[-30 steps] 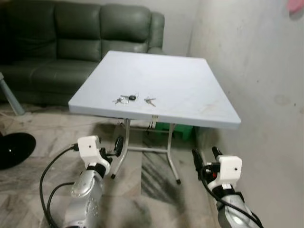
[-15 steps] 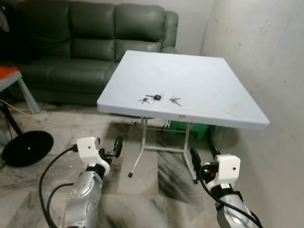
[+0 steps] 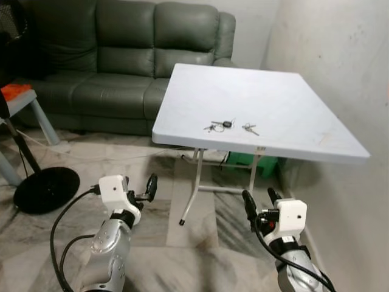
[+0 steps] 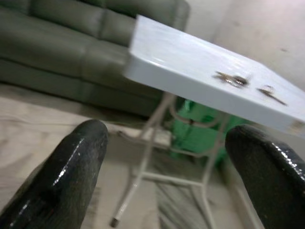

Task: Hang keys on a hook

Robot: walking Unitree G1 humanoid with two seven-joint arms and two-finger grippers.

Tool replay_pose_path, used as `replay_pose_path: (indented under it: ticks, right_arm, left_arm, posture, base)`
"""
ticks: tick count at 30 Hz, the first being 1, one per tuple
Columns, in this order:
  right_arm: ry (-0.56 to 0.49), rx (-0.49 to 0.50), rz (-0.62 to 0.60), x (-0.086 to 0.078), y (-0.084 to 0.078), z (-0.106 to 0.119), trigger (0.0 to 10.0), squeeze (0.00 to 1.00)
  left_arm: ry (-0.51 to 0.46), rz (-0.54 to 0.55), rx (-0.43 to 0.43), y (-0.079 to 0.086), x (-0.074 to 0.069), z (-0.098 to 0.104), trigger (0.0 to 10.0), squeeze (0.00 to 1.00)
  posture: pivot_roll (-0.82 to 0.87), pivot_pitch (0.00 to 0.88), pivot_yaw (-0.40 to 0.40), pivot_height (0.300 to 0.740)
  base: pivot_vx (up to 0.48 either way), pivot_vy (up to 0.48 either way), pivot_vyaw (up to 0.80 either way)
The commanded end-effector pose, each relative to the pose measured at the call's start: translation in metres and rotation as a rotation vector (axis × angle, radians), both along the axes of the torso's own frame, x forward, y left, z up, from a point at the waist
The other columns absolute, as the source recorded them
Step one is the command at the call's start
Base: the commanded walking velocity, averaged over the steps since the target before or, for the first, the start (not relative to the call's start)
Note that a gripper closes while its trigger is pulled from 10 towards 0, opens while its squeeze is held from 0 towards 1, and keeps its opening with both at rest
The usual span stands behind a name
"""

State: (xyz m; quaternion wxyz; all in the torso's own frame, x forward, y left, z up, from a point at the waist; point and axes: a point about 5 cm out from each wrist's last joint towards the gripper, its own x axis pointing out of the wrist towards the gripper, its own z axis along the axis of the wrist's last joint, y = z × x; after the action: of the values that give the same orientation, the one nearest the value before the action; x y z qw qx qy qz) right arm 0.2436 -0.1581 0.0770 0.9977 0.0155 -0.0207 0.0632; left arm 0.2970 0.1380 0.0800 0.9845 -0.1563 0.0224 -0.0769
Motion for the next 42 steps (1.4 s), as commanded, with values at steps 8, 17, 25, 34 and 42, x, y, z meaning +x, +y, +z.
replay_pose_path:
  ticks: [8, 17, 25, 34, 42]
  right_arm:
    - [-0.019, 0.001, -0.001, 0.004, -0.001, 0.006, 10.0, 0.0]
    - [-0.022, 0.001, 0.0, 0.004, -0.001, 0.007, 10.0, 0.0]
    - [-0.023, 0.004, -0.005, 0.005, -0.001, 0.008, 10.0, 0.0]
    - [-0.027, 0.006, -0.006, 0.007, 0.0, 0.009, 10.0, 0.0]
    - [-0.027, 0.007, -0.003, 0.008, 0.0, 0.009, 10.0, 0.0]
  left_arm:
    - [0.02, 0.023, 0.017, 0.003, 0.001, -0.001, 10.0, 0.0]
    - [0.001, 0.004, 0.011, 0.0, 0.0, 0.001, 10.0, 0.0]
    - [0.007, 0.004, 0.003, -0.004, 0.0, 0.001, 10.0, 0.0]
    - [0.008, -0.002, 0.0, -0.006, 0.001, 0.001, 10.0, 0.0]
    - [0.009, -0.004, 0.0, -0.007, 0.001, 0.001, 10.0, 0.0]
  posture:
    - [-0.03, 0.0, -0.061, 0.74]
    - [-0.03, 0.0, -0.061, 0.74]
    - [-0.03, 0.0, -0.061, 0.74]
    - [-0.03, 0.0, -0.058, 0.74]
    - [-0.03, 0.001, -0.058, 0.74]
  base:
    - [0.0, 0.0, 0.0]
    - [0.115, 0.0, 0.0]
    - [0.382, 0.0, 0.0]
    - [0.378, 0.0, 0.0]
    - [0.376, 0.0, 0.0]
